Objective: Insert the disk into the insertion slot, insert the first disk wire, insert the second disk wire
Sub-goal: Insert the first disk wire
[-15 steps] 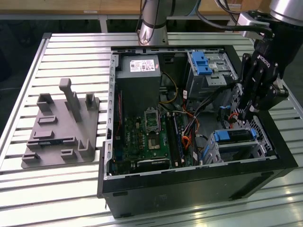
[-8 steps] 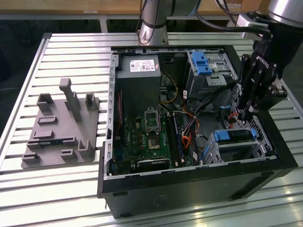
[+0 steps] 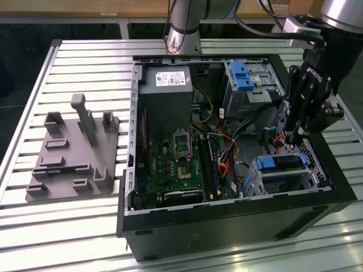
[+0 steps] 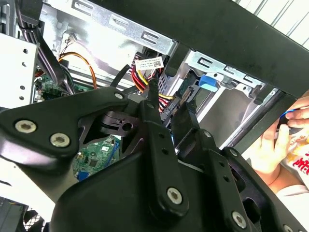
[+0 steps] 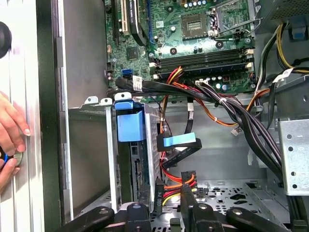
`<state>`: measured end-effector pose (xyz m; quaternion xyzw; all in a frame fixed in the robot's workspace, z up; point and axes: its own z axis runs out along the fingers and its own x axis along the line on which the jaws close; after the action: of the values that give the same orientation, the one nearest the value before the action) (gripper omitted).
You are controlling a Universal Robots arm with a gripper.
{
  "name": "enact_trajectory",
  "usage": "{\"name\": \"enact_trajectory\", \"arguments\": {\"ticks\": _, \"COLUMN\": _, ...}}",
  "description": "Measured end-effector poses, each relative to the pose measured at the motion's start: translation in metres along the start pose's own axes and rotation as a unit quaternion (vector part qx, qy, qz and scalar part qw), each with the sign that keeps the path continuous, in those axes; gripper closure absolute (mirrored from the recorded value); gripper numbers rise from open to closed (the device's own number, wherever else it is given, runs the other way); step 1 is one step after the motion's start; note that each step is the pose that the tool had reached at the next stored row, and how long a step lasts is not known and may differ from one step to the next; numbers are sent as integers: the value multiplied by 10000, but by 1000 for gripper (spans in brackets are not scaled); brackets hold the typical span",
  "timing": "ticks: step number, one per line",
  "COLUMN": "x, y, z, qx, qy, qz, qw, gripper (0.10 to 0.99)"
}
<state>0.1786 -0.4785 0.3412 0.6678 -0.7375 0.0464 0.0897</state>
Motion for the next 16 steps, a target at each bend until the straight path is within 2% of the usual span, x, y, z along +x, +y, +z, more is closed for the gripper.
{"name": "enact_trajectory", "arguments": {"ticks": 2, "x": 0, "y": 0, "z": 0, "qx": 0, "qy": 0, "qz": 0, "qw": 10000, "gripper": 714}}
{"name": "enact_trajectory", "arguments": {"ticks": 3, "x": 1, "y": 0, "z": 0, "qx": 0, "qy": 0, "qz": 0, "qw": 10000, "gripper": 784}}
{"name": "enact_trajectory", "arguments": {"ticks": 5, "x": 2, "y": 0, "z": 1, "qx": 0, "qy": 0, "qz": 0, "qw": 10000, "gripper": 784}}
{"name": "enact_trajectory", "arguments": {"ticks": 6, "x": 3, "y": 0, "z": 1, "qx": 0, "qy": 0, "qz": 0, "qw": 10000, "gripper": 851}}
{"name": "enact_trajectory", "arguments": {"ticks": 16, "x": 9, "y": -1, "z": 3, "qx": 0, "qy": 0, "qz": 0, "qw": 10000, "gripper": 871}}
